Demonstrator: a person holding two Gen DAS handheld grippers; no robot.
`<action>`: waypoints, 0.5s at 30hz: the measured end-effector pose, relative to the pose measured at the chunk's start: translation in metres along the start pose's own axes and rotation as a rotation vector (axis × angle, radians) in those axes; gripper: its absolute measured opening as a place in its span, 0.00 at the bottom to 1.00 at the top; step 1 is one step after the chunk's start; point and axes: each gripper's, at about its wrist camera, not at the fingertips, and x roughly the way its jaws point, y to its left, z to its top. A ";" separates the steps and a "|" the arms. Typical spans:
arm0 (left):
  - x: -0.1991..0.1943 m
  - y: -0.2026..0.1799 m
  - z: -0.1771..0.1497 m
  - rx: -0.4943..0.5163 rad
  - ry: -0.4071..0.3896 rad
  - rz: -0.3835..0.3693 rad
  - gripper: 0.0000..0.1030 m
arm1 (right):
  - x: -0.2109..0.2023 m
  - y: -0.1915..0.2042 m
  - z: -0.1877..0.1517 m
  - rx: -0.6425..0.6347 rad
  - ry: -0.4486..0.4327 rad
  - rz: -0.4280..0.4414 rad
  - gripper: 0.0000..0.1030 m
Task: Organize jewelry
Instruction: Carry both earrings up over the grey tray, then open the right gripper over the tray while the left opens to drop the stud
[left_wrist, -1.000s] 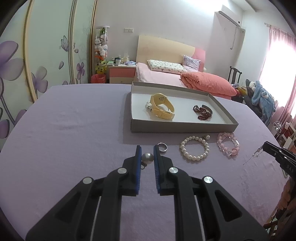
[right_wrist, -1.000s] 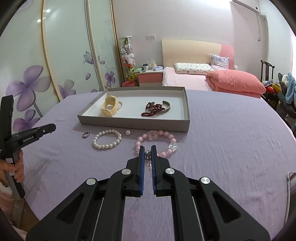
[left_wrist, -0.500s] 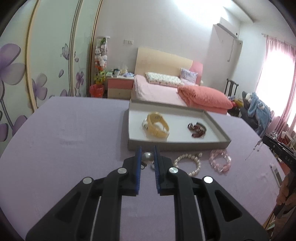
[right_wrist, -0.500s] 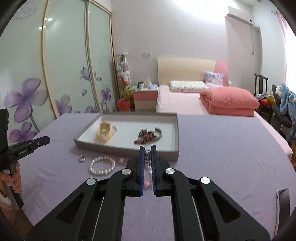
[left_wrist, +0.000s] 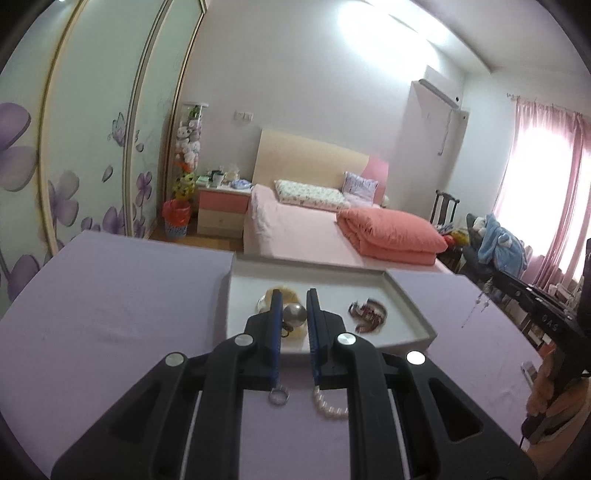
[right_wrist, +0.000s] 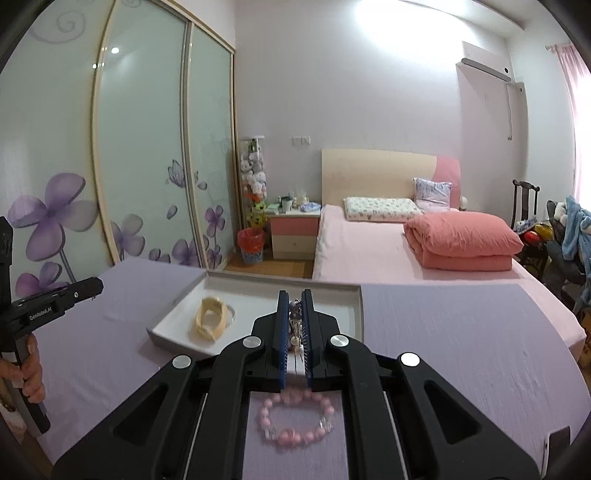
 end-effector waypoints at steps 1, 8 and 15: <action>0.004 -0.001 0.004 0.001 -0.008 -0.005 0.13 | 0.003 0.000 0.002 0.002 -0.005 0.002 0.07; 0.042 -0.007 0.017 -0.017 -0.008 -0.016 0.13 | 0.041 -0.004 0.009 0.031 -0.004 0.033 0.07; 0.084 -0.009 0.017 -0.017 0.025 -0.015 0.13 | 0.082 -0.006 0.003 0.043 0.031 0.045 0.07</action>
